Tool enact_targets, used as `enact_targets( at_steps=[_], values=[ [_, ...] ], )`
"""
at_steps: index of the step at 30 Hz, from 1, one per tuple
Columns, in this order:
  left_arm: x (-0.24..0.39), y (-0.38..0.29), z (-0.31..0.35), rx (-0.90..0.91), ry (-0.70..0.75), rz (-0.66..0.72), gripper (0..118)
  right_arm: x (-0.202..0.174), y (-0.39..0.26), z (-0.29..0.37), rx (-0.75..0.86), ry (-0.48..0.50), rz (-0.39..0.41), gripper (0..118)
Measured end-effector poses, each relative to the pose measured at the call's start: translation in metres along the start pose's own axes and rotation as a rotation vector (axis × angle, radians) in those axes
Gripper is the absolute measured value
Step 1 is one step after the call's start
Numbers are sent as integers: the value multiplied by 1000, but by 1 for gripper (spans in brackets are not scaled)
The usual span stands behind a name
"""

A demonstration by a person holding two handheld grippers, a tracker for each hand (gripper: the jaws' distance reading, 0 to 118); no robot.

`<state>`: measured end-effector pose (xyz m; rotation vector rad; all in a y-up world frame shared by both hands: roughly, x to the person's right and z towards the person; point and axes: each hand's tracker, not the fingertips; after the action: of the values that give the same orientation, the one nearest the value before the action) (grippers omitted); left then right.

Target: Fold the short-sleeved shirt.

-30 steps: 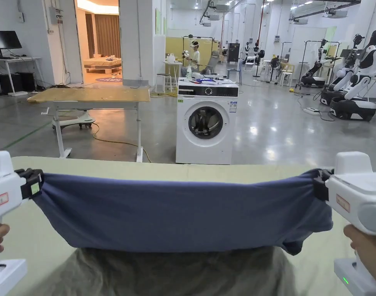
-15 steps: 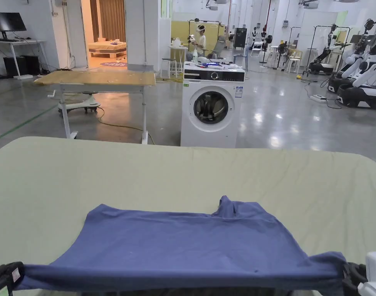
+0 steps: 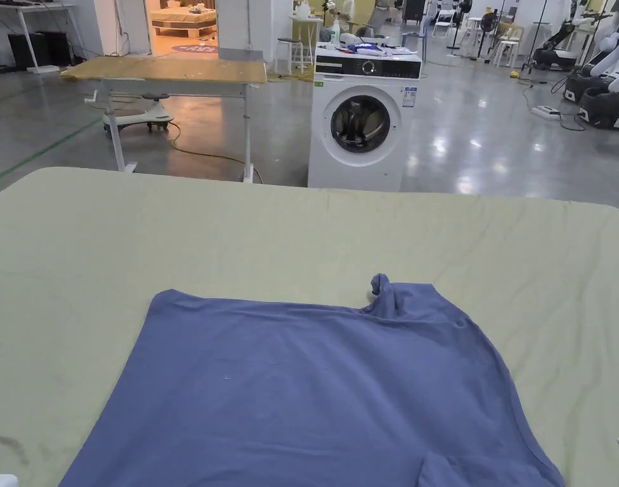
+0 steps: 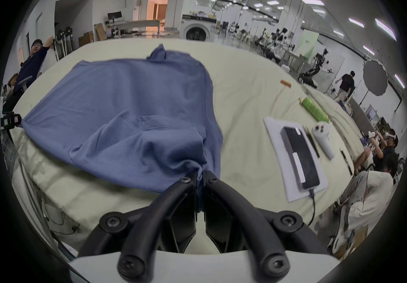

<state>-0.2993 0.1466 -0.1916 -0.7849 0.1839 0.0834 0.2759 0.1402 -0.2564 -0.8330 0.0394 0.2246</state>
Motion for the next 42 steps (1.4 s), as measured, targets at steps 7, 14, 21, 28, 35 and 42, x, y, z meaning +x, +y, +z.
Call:
enact_targets(
  at_steps=[7, 14, 21, 28, 35, 42],
  values=[
    [10, -17, -21, -51, 32, -26, 0, -3, -23, -34, -53, 27, -39, 7],
    [22, 4, -2, 16, 72, -47, 50, -6, 9, -7, 35, -67, -40, 65],
    [46, 54, 23, 317, 81, -49, 58, -33, 67, 25, 349, -46, -114, 66],
    [72, 80, 38, 502, 84, -88, 0, -76, 94, 38, 566, 4, -124, 4],
    [67, 76, 51, 531, 60, -55, 0, -99, 98, 45, 621, 26, -93, 0],
    [7, 37, 41, 212, 23, -34, 0, -100, 90, 36, 570, 53, -80, 0]
  ],
)
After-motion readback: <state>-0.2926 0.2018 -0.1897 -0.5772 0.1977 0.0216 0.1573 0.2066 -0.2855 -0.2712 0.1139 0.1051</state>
